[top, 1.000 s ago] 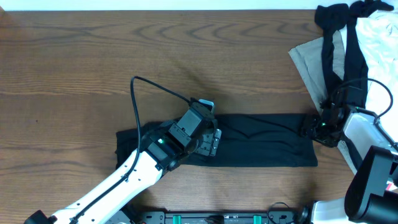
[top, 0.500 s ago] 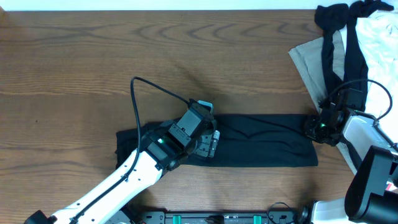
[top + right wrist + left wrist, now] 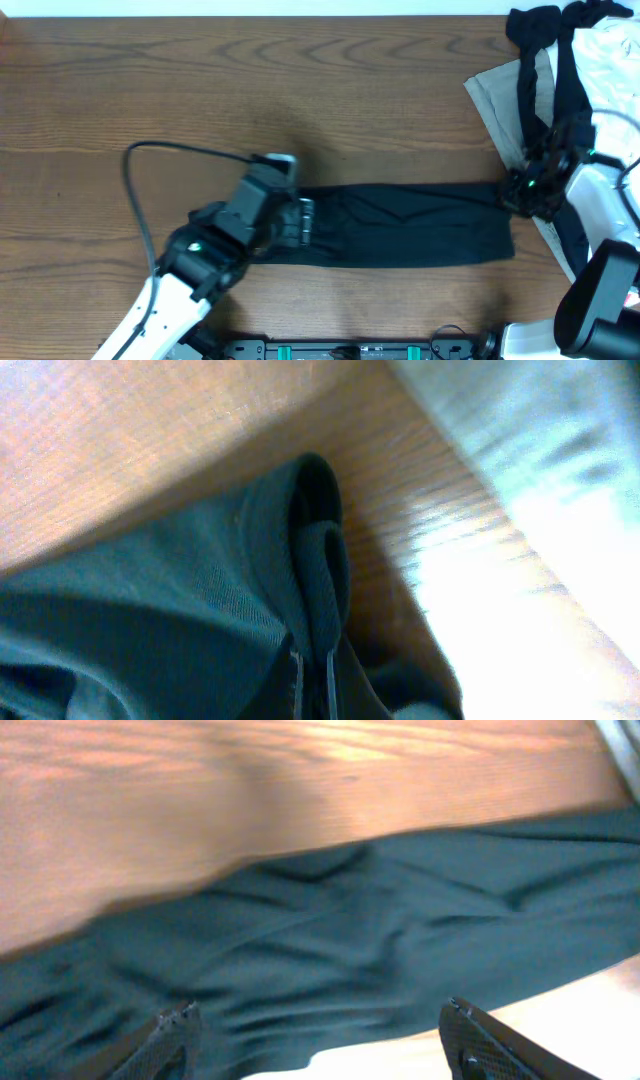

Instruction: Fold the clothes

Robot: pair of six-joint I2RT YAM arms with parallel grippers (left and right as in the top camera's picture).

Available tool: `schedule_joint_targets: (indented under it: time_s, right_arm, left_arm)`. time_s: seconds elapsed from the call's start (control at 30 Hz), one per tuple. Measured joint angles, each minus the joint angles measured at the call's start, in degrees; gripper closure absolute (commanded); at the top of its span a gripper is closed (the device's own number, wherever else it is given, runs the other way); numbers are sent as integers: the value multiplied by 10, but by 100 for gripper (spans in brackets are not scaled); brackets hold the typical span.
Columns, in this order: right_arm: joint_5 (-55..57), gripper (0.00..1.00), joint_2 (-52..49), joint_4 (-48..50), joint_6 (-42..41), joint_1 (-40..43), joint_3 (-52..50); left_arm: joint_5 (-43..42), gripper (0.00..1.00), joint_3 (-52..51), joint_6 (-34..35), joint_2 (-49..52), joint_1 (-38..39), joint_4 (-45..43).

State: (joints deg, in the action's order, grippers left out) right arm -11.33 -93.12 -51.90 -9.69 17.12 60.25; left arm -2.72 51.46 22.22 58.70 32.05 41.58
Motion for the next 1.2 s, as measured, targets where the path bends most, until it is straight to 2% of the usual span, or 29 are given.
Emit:
schedule_joint_targets:
  time_s: [0.2, 0.4, 0.77, 1.2]
  right_arm:
    - [29, 99, 10, -96, -4, -2, 79]
    - [43, 99, 10, -163, -6, -48, 110]
    - [46, 99, 10, -156, -69, -223, 112]
    - [47, 99, 10, -96, -188, -372, 112]
  left_arm:
    - [1, 22, 0, 0, -14, -85, 44]
    - [1, 22, 0, 0, -14, -110, 47]
    - [1, 22, 0, 0, -14, -110, 49]
    - [1, 22, 0, 0, -3, -110, 59]
